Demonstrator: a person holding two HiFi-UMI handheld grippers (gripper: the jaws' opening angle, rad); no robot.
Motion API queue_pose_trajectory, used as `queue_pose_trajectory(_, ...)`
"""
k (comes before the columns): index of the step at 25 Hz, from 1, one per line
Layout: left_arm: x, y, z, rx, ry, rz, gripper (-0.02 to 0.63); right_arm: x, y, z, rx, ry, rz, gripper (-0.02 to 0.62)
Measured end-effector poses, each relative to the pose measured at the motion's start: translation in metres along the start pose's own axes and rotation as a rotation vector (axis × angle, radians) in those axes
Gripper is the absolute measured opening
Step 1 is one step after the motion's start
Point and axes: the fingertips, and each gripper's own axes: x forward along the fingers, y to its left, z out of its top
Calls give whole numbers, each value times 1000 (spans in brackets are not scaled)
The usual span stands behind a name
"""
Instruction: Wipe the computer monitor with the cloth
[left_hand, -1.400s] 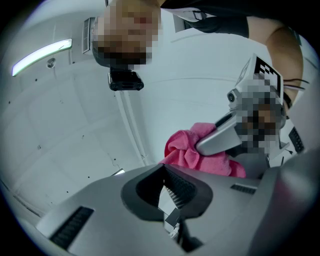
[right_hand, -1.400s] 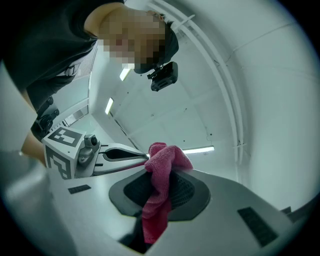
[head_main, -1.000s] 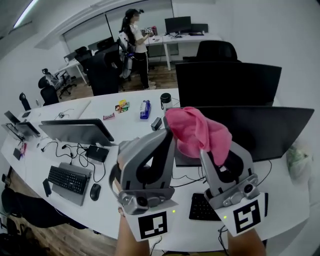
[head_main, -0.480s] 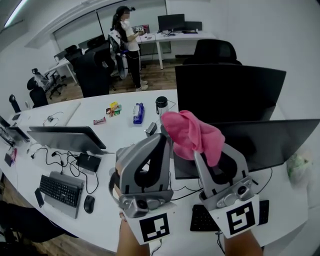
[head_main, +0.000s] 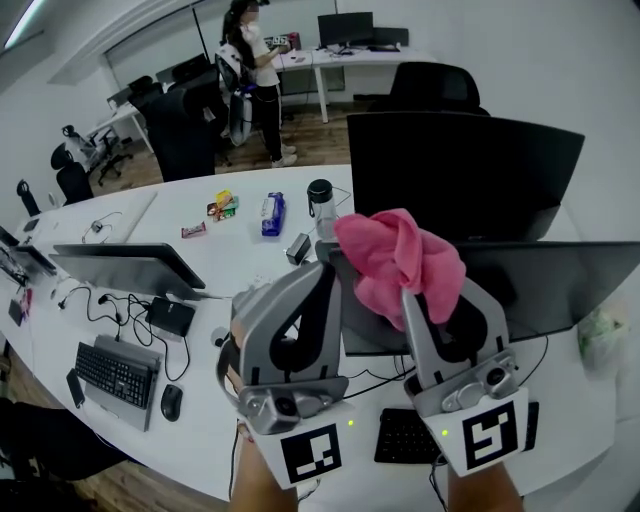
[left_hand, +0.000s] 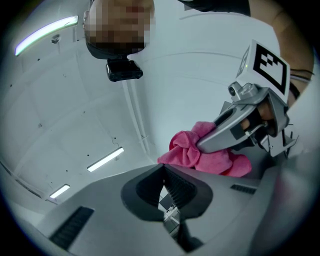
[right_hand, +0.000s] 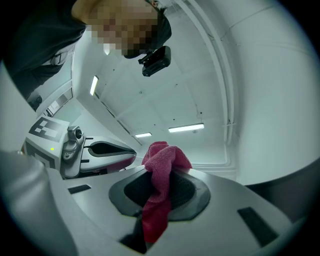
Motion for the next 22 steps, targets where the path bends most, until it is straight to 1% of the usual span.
queue_pose_trajectory(5,7,-16,13,20,-2,-22,3,-10,-16,-1,19,-10,-21,63)
queue_pose_trajectory(12,21,-35,38,41,2,-27,3,-27,-40,-1,51,-18,-15,63)
queue_pose_trajectory(16,28,-49,52,52,4,-29,2,-36,-54,0,56,-26,-11,63)
queue_pose_trajectory(22,42,-65,66,54,14,-30,3,-49,-74,-1,43,-5,-4,63)
